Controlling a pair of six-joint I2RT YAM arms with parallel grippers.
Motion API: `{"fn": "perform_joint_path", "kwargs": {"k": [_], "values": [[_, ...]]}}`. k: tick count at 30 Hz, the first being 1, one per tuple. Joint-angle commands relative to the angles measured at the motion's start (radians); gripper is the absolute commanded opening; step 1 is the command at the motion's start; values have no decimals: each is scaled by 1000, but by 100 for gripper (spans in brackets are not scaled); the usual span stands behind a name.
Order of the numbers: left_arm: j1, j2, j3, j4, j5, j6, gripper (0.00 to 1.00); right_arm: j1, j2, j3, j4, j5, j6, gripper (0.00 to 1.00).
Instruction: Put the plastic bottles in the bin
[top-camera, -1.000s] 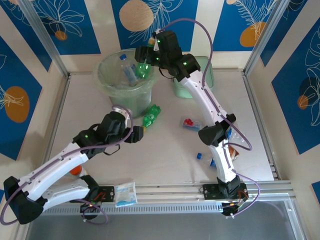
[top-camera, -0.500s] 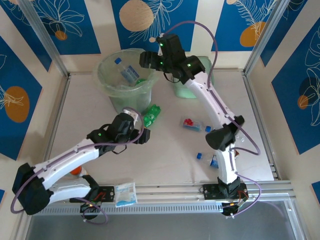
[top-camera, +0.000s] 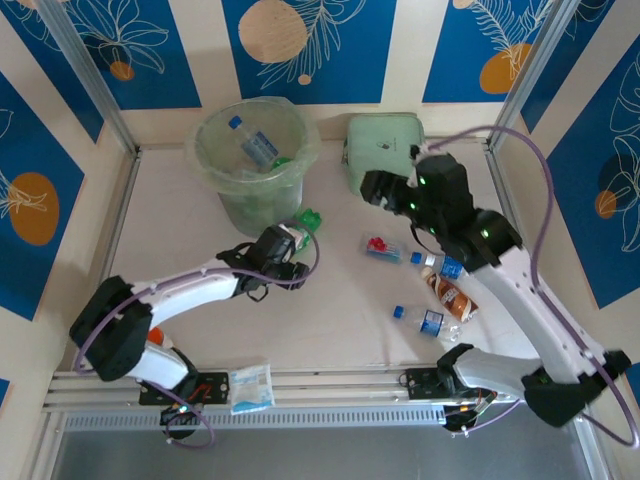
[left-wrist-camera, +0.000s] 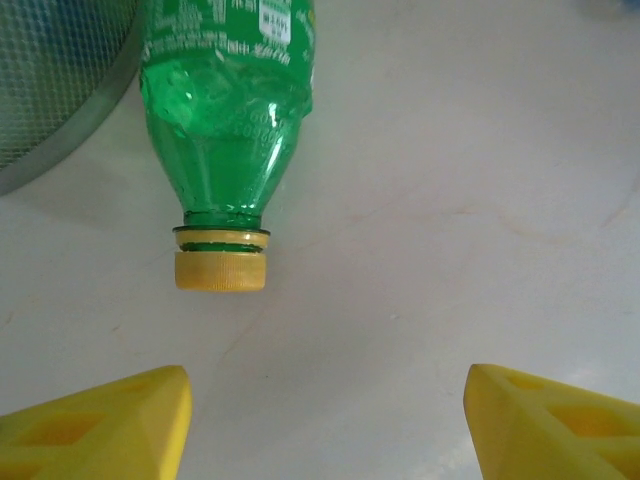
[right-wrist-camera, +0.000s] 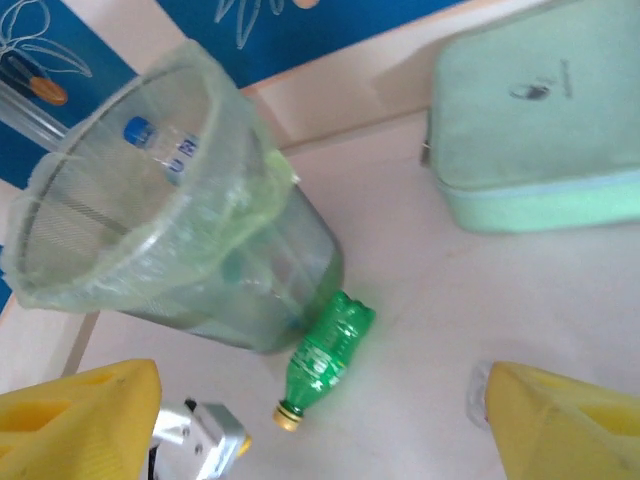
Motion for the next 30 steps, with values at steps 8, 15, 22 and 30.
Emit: {"fn": "perform_joint_path", "kwargs": {"k": [8,15,22,30], "values": [[28,156,86,70,-116,125,70,-83,-254,-224,-164,-4,104,85],[77,217,101,98,-127,143,66,-107,-278,-248,-182,-23,105,84],[78,268,114,106,-115,160,55,-113,-270,-246,-169,-27,103,82],[76,271,122,102,-89,155,40,-114,-281,-250,-185,-18,101,81]]}}
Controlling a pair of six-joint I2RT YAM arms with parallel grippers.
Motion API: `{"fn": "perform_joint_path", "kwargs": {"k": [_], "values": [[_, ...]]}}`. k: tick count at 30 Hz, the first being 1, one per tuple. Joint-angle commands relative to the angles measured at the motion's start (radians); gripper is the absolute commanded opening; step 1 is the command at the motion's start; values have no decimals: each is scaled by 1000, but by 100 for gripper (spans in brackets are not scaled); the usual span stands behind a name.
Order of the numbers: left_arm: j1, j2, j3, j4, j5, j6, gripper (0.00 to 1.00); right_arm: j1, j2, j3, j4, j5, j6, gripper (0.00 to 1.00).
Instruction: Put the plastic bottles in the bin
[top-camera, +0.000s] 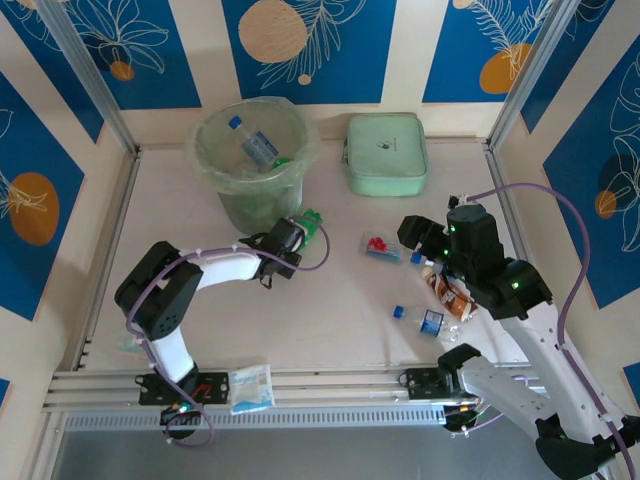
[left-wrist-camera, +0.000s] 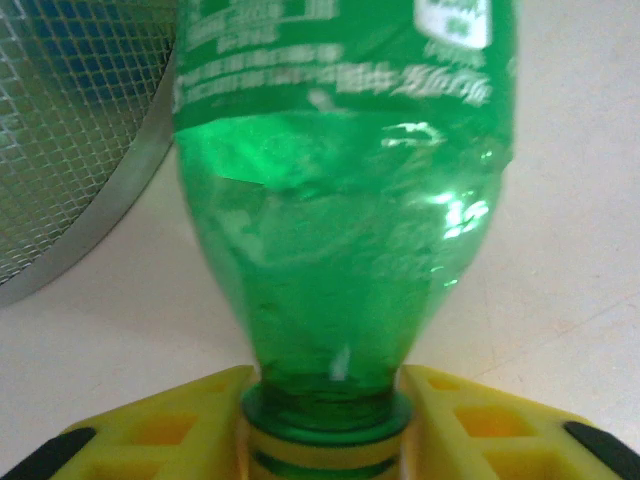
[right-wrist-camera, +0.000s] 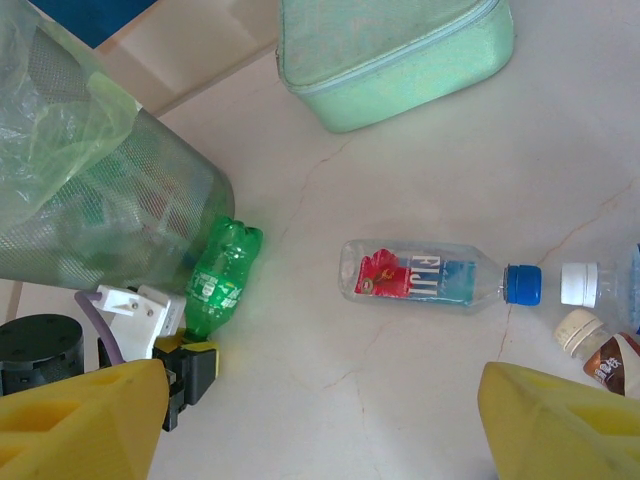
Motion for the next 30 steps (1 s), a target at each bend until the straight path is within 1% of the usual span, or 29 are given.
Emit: {"fn": "perform_joint_path", "kwargs": {"k": [1,7,10,13,16,19,23,27,30], "values": [[1,-4,26,1,18,-4,39,-5,-16,-8,-16,-5,8,81],[-25,-42,5,0,27,-18,30,-7,-22,-8,-10,3,6,81],[-64,-68,0,-15,37,-24,27,-7,-35,-12,-8,7,6,81],[-125,-108,8,-65,33,-25,24,-11,-60,-30,-5,18,-4,81],[-208,-163,28,-132,24,-38,22,-30,-74,-47,-14,19,-14,81],[-297,-231,68,-227,-22,-50,20,-79,-66,-45,-25,-18,-26,81],[-371,-349,141,-346,-9,-110,20,-151,-41,-17,-37,-62,-42,79],[-385,-472,222,-425,5,-159,20,-190,-47,4,-36,-72,-55,79],[-385,-539,310,-476,-2,-159,20,-206,-51,6,-34,-83,-57,79]]}}
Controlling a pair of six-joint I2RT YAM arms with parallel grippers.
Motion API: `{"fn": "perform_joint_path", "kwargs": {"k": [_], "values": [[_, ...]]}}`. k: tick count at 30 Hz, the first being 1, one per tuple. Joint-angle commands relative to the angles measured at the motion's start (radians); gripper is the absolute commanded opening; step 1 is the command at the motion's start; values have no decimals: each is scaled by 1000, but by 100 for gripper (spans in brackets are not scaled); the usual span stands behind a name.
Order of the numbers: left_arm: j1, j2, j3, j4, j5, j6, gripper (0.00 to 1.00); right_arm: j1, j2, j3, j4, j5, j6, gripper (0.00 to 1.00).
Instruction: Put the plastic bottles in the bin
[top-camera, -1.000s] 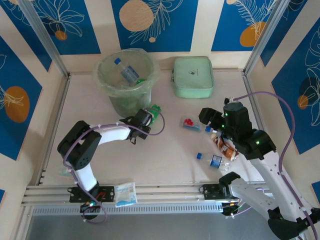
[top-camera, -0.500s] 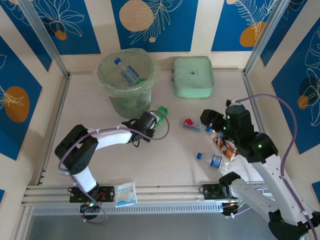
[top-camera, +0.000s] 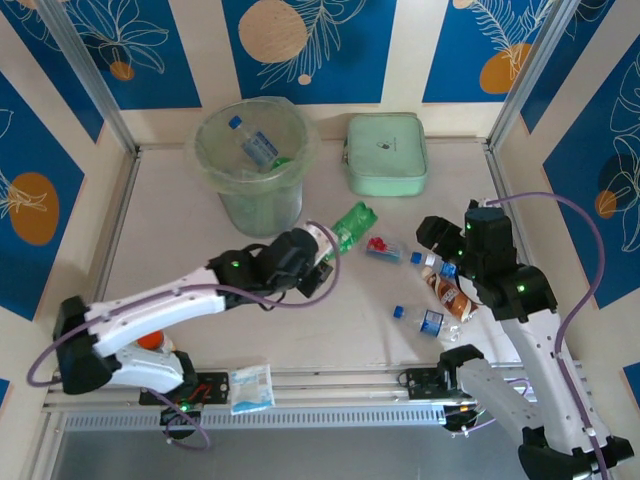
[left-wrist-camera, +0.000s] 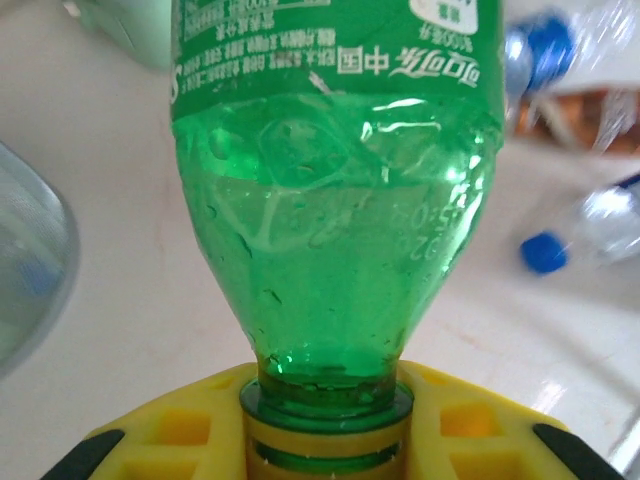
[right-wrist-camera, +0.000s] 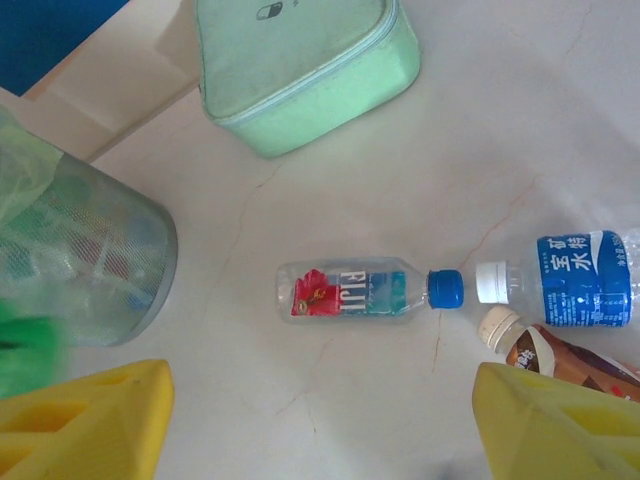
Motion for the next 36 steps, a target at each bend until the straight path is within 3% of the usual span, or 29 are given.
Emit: {"fn": "perform_joint_path", "kwargs": {"k": [1,7,11,14,20,27,32,34,36], "values": [[-1,-69,108,-108,-11,-31,20,-15,-15,38,-4,-36,-17,79],[-1,-102,327,-183,-43,4,17,-18,-12,22,12,-59,-2,78],[34,-114,420,-196,-162,27,19,-8,-20,-8,25,-85,24,77],[163,-75,495,-246,-142,20,17,17,-29,-35,32,-83,38,77],[443,37,566,-296,39,-28,15,81,-19,-47,31,-58,54,77],[644,119,494,-255,138,-125,13,140,-4,-54,20,-24,65,77],[712,146,480,-243,162,-157,12,153,-5,-58,15,-7,70,77],[722,155,482,-242,165,-159,15,155,-5,-62,15,-6,70,77],[726,160,481,-238,166,-161,33,155,-4,-64,15,-7,70,77]]}}
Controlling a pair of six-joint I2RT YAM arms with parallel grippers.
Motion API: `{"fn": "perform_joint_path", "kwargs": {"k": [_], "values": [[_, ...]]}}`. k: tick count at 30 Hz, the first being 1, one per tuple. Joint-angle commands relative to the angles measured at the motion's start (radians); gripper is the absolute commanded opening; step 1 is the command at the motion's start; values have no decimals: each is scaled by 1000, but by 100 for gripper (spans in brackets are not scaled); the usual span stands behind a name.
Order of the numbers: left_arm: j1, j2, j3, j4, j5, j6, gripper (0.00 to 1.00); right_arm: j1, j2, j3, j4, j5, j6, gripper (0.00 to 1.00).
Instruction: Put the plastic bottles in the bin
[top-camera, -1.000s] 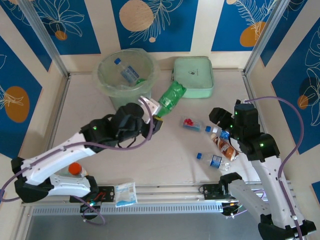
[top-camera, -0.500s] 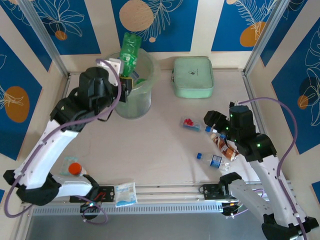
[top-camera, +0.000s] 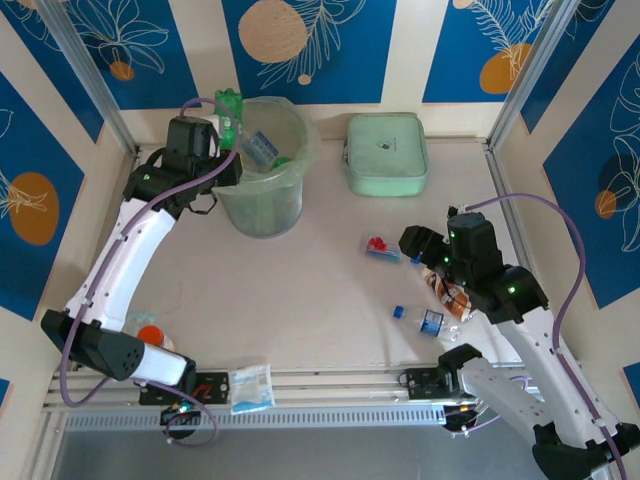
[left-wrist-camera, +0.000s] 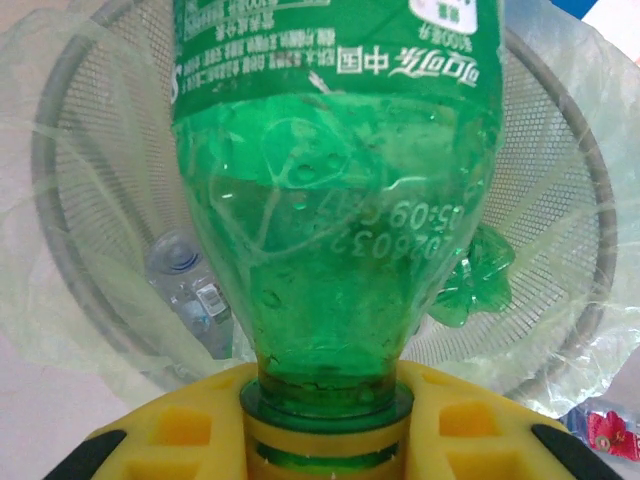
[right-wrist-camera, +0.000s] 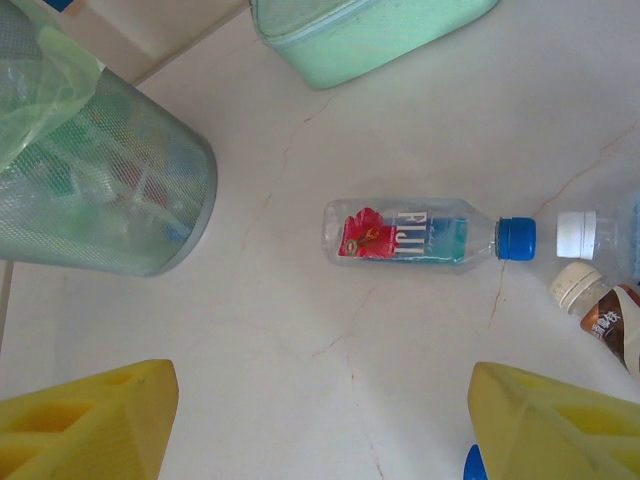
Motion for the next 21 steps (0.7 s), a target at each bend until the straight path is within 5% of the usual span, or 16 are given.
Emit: {"fn": "perform_joint_path", "kwargs": {"k": [1,7,16,21], "values": [[9,9,2,27,34,-26,44,5,-3,-14,-7,19,17,77],[9,1,0,42,34,-44,68,6,1,-4,-18,19,10,79],[-5,-76,8,26,102,-52,68,-17,104,52,-82,26,-25,86],[-71,-176,-82,73,195,-41,68,-133,216,85,-107,-69,-62,90]]}}
